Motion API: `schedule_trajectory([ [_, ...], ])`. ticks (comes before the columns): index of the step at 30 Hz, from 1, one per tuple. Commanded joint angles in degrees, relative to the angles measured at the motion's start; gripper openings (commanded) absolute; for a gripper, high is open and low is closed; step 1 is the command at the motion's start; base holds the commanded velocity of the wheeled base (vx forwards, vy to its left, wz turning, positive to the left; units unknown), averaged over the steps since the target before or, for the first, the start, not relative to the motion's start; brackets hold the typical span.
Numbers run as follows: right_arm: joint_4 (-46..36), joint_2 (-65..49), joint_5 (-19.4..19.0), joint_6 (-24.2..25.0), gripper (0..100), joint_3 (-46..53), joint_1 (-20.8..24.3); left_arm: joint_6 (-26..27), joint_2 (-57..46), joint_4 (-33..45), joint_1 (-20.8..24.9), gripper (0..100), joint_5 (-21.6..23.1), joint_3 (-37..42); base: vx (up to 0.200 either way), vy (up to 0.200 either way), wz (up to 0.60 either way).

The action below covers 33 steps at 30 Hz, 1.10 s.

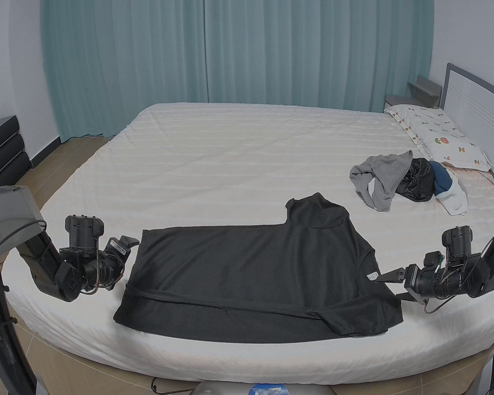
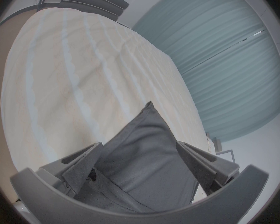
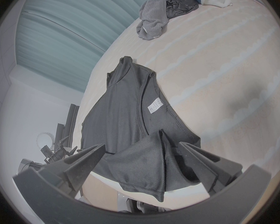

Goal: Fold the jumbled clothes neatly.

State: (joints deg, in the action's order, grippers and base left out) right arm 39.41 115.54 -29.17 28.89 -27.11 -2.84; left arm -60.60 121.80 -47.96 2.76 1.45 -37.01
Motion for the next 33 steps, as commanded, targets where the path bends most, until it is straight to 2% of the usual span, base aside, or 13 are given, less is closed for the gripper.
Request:
schedule_trajectory([
  [1,0.58,0.3,-0.01,0.2,100,0.39,-0.06,-0.05,-2.0,-0.03,-2.05,100,0.75,0.36,0.0,0.0,0.0],
  [4,0.49,0.03,-0.01,0.2,100,0.39,-0.15,0.04,-2.44,0.23,-2.05,100,2.24,1.5,0.0,0.0,0.0],
  [5,0.58,-0.23,-0.1,0.29,100,0.39,-0.24,0.66,-2.7,0.32,-1.61,100,4.7,2.91,0.0,0.0,0.0],
  [8,0.58,-0.32,-0.1,0.2,100,0.22,-0.24,2.86,-2.62,0.58,-1.26,100,7.34,3.96,0.0,0.0,0.0],
  [12,0.58,-0.14,-0.1,0.2,100,0.04,-0.41,7.78,-2.18,2.08,-0.91,100,7.43,5.63,0.0,0.0,0.0],
  [21,0.58,0.03,-0.1,0.2,100,0.04,-0.32,10.77,-2.35,4.19,-0.82,100,7.07,6.07,0.0,0.0,0.0],
  [28,0.58,-0.23,-0.1,0.2,100,0.13,-0.24,10.77,-1.83,4.1,-0.56,100,7.07,5.37,0.0,0.0,0.0],
  [29,0.58,-0.14,-0.1,0.2,100,0.13,-0.24,10.77,-1.39,4.1,-0.65,0,7.07,5.37,0.0,0.0,0.0],
  [33,0.67,-0.49,-0.1,0.2,100,0.04,-0.5,10.77,-1.56,4.28,-0.65,0,6.99,5.81,0.0,0.0,0.0],
])
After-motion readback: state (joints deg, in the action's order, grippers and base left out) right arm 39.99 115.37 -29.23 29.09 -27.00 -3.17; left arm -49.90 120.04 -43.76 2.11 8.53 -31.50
